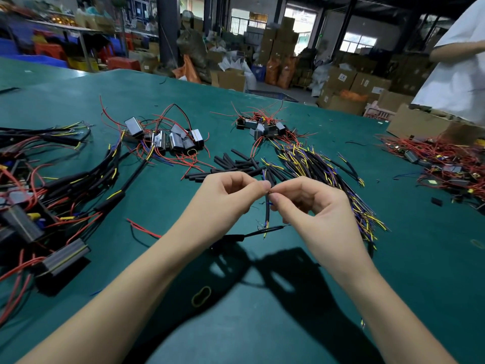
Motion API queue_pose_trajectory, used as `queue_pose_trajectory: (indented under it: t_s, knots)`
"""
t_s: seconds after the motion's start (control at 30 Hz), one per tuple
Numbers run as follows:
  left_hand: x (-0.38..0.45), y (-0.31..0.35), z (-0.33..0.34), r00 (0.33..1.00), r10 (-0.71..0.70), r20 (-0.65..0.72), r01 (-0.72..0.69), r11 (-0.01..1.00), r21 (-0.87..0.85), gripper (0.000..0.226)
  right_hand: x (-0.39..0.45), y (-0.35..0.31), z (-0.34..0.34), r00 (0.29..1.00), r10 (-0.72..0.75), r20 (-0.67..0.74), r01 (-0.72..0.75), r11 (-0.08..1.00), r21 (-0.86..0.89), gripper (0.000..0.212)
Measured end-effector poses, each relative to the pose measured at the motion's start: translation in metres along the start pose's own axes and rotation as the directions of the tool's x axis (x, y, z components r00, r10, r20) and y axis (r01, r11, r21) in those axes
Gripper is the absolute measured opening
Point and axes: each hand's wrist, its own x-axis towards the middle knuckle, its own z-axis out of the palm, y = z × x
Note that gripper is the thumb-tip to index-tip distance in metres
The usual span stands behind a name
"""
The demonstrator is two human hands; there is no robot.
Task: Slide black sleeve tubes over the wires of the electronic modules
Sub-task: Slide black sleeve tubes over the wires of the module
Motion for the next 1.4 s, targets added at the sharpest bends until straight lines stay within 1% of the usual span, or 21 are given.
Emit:
queue_pose_trajectory:
  t_s: [0.07,0.17,0.2,0.23,0.27,0.33,0.4,0.5,0.63,0.7,0.83,1.0,1.07,1.13,1.17,1.23,1.27,1.3,1.33,1.37,1.4]
  knots:
    - [0.001,0.000,-0.001,0.998,-0.056,0.015,0.056,0.998,-0.019,0.026,-0.001,0.000,-0.001,0.995,-0.101,-0.024,0.097,0.988,-0.122,0.008]
    - [0.004,-0.001,-0.002,0.971,-0.220,0.091,0.231,0.963,-0.141,0.027,-0.001,0.001,-0.001,0.957,-0.289,0.008,0.273,0.894,-0.355,0.006]
    - [0.004,0.000,-0.002,0.962,-0.247,0.115,0.264,0.950,-0.166,0.025,-0.001,0.001,0.000,0.951,-0.310,0.012,0.290,0.873,-0.392,0.006]
    - [0.004,0.000,-0.002,0.966,-0.232,0.114,0.248,0.956,-0.157,0.024,-0.002,0.002,0.001,0.955,-0.296,-0.007,0.271,0.883,-0.384,0.007]
    - [0.004,-0.001,-0.002,0.982,-0.168,0.087,0.177,0.979,-0.103,0.023,-0.002,0.002,0.001,0.970,-0.241,-0.037,0.217,0.923,-0.319,0.009]
    - [0.002,-0.002,-0.002,0.998,0.050,0.033,-0.052,0.996,0.067,0.016,-0.001,0.001,0.001,0.997,-0.048,-0.058,0.042,0.995,-0.095,0.014]
    - [0.000,-0.001,-0.003,0.972,0.228,0.064,-0.236,0.953,0.190,0.005,0.001,-0.001,-0.002,0.996,0.088,-0.026,-0.087,0.995,0.050,0.015]
    - [-0.002,0.000,-0.007,0.913,0.386,0.134,-0.408,0.852,0.328,0.004,0.004,-0.003,-0.005,0.989,0.149,0.022,-0.151,0.979,0.136,0.014]
    - [0.000,0.002,-0.013,0.868,0.464,0.175,-0.492,0.760,0.424,0.011,0.005,-0.002,-0.007,0.979,0.184,0.085,-0.195,0.967,0.162,0.011]
    - [-0.001,0.002,-0.014,0.869,0.462,0.179,-0.492,0.763,0.420,0.012,0.005,-0.001,-0.008,0.976,0.187,0.106,-0.202,0.969,0.144,0.013]
    - [-0.002,0.001,-0.012,0.877,0.447,0.175,-0.478,0.779,0.407,0.004,0.005,-0.001,-0.011,0.974,0.195,0.119,-0.211,0.968,0.134,0.015]
    - [-0.002,0.001,-0.007,0.913,0.386,0.128,-0.405,0.828,0.388,0.007,0.004,0.001,-0.010,0.985,0.148,0.091,-0.157,0.983,0.097,0.014]
    - [-0.002,0.001,-0.004,0.944,0.310,0.117,-0.331,0.872,0.362,0.012,0.003,0.003,-0.009,0.995,0.081,0.051,-0.082,0.997,0.004,0.012]
    - [-0.001,0.000,-0.003,0.972,0.197,0.125,-0.228,0.918,0.324,0.016,0.003,0.004,-0.010,0.997,-0.071,0.031,0.076,0.979,-0.190,0.010]
    - [0.000,0.000,-0.004,0.982,0.132,0.133,-0.167,0.939,0.301,0.018,0.002,0.005,-0.010,0.983,-0.177,0.039,0.180,0.930,-0.319,0.008]
    - [0.002,0.000,-0.007,0.987,-0.016,0.162,-0.020,0.975,0.221,0.021,0.003,0.006,-0.007,0.913,-0.400,0.081,0.371,0.729,-0.576,0.008]
    - [0.003,0.001,-0.010,0.979,-0.098,0.179,0.069,0.984,0.161,0.020,0.003,0.007,-0.005,0.866,-0.489,0.102,0.425,0.615,-0.664,0.010]
    - [0.004,0.002,-0.012,0.962,-0.177,0.207,0.161,0.983,0.091,0.017,0.002,0.008,-0.003,0.828,-0.549,0.113,0.454,0.540,-0.709,0.011]
    - [0.004,0.003,-0.014,0.938,-0.238,0.250,0.241,0.970,0.020,0.017,0.002,0.008,-0.002,0.812,-0.572,0.113,0.465,0.519,-0.717,0.012]
    - [0.004,0.004,-0.016,0.917,-0.273,0.289,0.293,0.956,-0.026,0.018,0.001,0.008,-0.001,0.822,-0.560,0.104,0.462,0.549,-0.696,0.012]
    - [0.004,0.004,-0.017,0.910,-0.285,0.301,0.310,0.950,-0.037,0.018,0.000,0.008,-0.001,0.851,-0.518,0.090,0.446,0.620,-0.646,0.010]
